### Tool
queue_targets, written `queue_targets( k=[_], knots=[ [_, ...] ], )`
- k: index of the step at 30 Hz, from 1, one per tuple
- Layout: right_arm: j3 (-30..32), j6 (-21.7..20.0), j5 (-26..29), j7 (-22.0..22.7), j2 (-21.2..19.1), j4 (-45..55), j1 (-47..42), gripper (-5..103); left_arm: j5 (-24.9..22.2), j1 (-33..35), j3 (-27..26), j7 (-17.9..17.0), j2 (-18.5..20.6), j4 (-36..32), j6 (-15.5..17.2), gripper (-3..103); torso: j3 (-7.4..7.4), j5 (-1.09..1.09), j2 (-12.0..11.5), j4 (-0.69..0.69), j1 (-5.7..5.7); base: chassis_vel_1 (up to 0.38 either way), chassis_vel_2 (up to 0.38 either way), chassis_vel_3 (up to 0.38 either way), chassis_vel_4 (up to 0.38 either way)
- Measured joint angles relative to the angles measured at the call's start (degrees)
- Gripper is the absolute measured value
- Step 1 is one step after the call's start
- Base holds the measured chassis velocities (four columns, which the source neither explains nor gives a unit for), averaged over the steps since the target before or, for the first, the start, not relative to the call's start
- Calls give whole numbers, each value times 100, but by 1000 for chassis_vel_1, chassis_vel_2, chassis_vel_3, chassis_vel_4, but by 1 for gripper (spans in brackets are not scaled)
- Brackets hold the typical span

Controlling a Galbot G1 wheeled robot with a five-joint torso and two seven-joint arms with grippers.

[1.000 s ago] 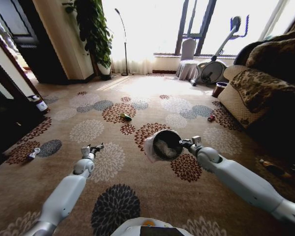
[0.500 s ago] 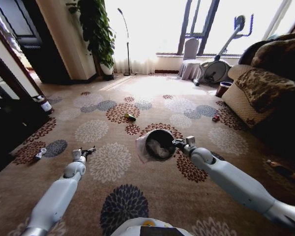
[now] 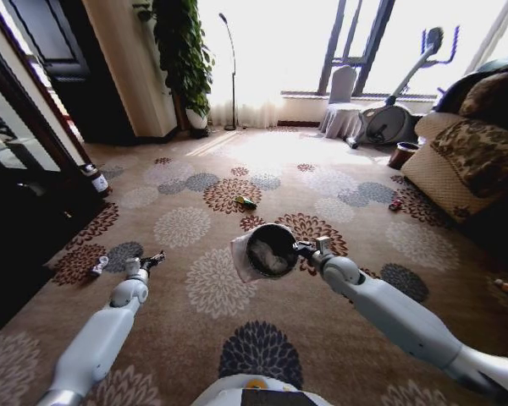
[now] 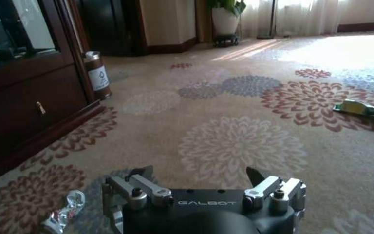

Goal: Pick up the trash from the ground and place it into the trash bin.

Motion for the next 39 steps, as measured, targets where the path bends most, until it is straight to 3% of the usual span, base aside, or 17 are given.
queue_targets(
  k=[2, 5, 12, 22, 25, 27, 32, 34, 39],
  knots=[
    [10, 1, 8, 2, 34, -4, -15, 0, 85, -66, 23, -1, 0, 102, -65, 94, -2, 12, 1, -2, -1, 387, 361, -365, -357],
    [27, 5, 9, 0, 76, -8, -30, 0, 131, -123, 54, -3, -2, 245, -115, 94, -1, 2, 0, -2, -1, 351, 351, -349, -329],
    [31, -1, -17, -85, 185, -30, -36, 0, 137, -261, 85, 92, 31, 668, -273, 94, -1, 9, 1, -2, -1, 294, 323, -292, -316],
    [164, 49, -24, -181, 336, -35, -83, 0, 79, -1108, 465, 354, -100, 2209, -531, 94, 0, 2, 0, 2, -1, 237, 232, -232, -223],
    [246, 56, -31, -193, 321, 50, -159, 0, -130, -1478, 561, 457, -195, 2582, -353, 94, 0, 1, 0, 4, 0, 105, 78, -95, -35],
    [314, 71, -39, -194, 319, 108, -187, 0, -172, -1826, 644, 495, -330, 2903, -219, 94, 0, 14, 0, -1, -1, 0, 0, 0, 0],
    [443, 74, -183, -218, 424, 124, -226, 0, 11, -2259, 743, 604, -485, 3539, -85, 94, 0, 3, 0, -13, 0, -49, -44, 8, 0],
    [643, 197, -468, -356, 489, 125, -391, 0, 183, -2448, 786, 756, -510, 3955, -40, 94, 0, 8, 0, -9, 0, -39, -13, 8, -10],
    [1015, 480, -929, -668, 534, 113, -782, 0, 296, -2557, 825, 836, -521, 4264, 9, 94, 0, 3, 0, 5, 0, 0, 0, 0, 0]
  ],
)
